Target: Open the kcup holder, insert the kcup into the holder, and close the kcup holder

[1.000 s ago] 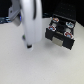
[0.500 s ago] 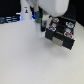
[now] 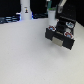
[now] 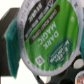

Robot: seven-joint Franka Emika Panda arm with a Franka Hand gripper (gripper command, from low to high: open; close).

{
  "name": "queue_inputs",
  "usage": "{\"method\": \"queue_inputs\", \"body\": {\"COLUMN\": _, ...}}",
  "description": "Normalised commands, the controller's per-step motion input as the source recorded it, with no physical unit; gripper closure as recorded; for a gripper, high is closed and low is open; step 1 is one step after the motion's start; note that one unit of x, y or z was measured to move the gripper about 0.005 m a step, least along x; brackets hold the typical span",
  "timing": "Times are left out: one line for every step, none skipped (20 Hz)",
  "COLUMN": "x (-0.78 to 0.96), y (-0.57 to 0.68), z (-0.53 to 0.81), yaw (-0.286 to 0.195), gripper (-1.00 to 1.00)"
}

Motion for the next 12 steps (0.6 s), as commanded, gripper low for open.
{"method": "queue_inputs", "body": {"x": 0.01, "y": 0.66, "z": 0.08, "yaw": 0.024, "gripper": 1.0}}
{"method": "queue_inputs", "body": {"x": -0.01, "y": 0.65, "z": 0.03, "yaw": 0.036, "gripper": 1.0}}
{"method": "queue_inputs", "body": {"x": -0.03, "y": 0.64, "z": 0.02, "yaw": 0.037, "gripper": 1.0}}
{"method": "queue_inputs", "body": {"x": -0.02, "y": 0.64, "z": 0.03, "yaw": 0.029, "gripper": 1.0}}
{"method": "queue_inputs", "body": {"x": -0.01, "y": 0.64, "z": 0.02, "yaw": 0.03, "gripper": 1.0}}
{"method": "queue_inputs", "body": {"x": -0.04, "y": 0.6, "z": 0.0, "yaw": 0.035, "gripper": 1.0}}
{"method": "queue_inputs", "body": {"x": -0.01, "y": 0.61, "z": 0.01, "yaw": 0.039, "gripper": 1.0}}
{"method": "queue_inputs", "body": {"x": -0.03, "y": 0.59, "z": 0.0, "yaw": 0.042, "gripper": 1.0}}
{"method": "queue_inputs", "body": {"x": -0.04, "y": 0.57, "z": -0.01, "yaw": 0.041, "gripper": 1.0}}
{"method": "queue_inputs", "body": {"x": -0.06, "y": 0.57, "z": -0.01, "yaw": 0.041, "gripper": 1.0}}
{"method": "queue_inputs", "body": {"x": -0.11, "y": 0.55, "z": -0.02, "yaw": 0.052, "gripper": 1.0}}
{"method": "queue_inputs", "body": {"x": -0.09, "y": 0.55, "z": -0.03, "yaw": 0.042, "gripper": 1.0}}
